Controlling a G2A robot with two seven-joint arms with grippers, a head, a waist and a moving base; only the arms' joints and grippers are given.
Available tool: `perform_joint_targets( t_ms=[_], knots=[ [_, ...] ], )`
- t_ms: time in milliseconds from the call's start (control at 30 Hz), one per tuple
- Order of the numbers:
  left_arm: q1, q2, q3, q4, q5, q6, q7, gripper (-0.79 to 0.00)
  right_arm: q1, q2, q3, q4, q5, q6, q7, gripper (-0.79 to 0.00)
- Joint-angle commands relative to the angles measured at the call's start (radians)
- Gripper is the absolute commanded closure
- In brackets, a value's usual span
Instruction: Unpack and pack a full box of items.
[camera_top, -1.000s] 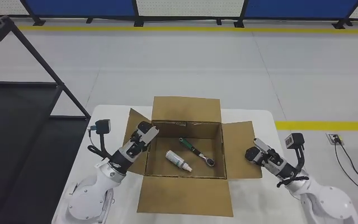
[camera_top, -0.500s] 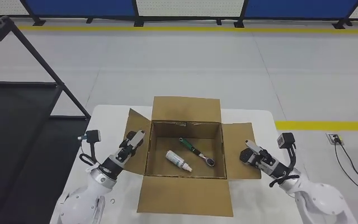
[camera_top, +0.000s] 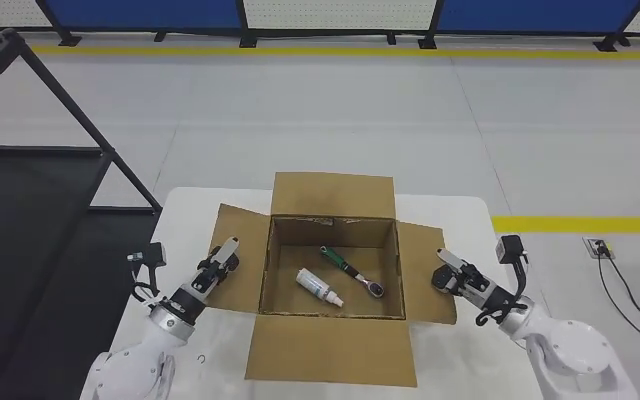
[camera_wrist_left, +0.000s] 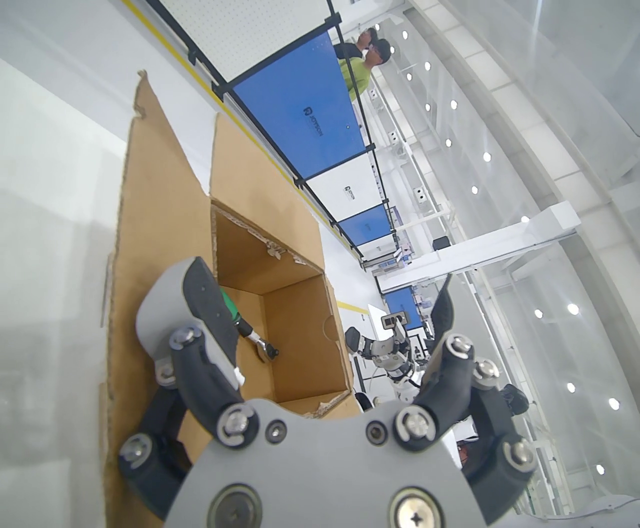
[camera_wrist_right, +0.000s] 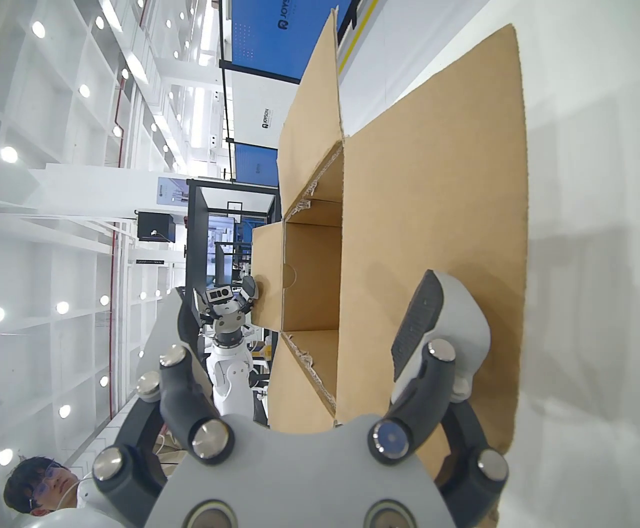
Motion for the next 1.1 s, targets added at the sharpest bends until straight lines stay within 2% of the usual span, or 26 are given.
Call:
perform_joint_targets(
  t_ms=[0,733,900,1067],
  knots=[
    [0.006,0.002,-0.003,0.004,-0.004,-0.001,0.001,-0.785,0.002,0.001,-0.004,0.006,-0.005,0.002,0.006,-0.785],
    [0.031,0.014,-0.012,0.048,-0.049,-0.007,0.031,-0.785,0.035,0.014,-0.033,0.046,-0.058,0.051,0.015,-0.785],
    [0.041,0.018,-0.045,-0.005,-0.049,-0.042,0.07,-0.785,0.036,0.011,-0.03,-0.002,-0.069,0.05,-0.084,-0.785],
    [0.063,0.021,-0.099,-0.087,-0.056,-0.074,0.119,-0.785,0.016,0.01,-0.03,-0.135,-0.075,0.015,-0.14,-0.785]
  ],
)
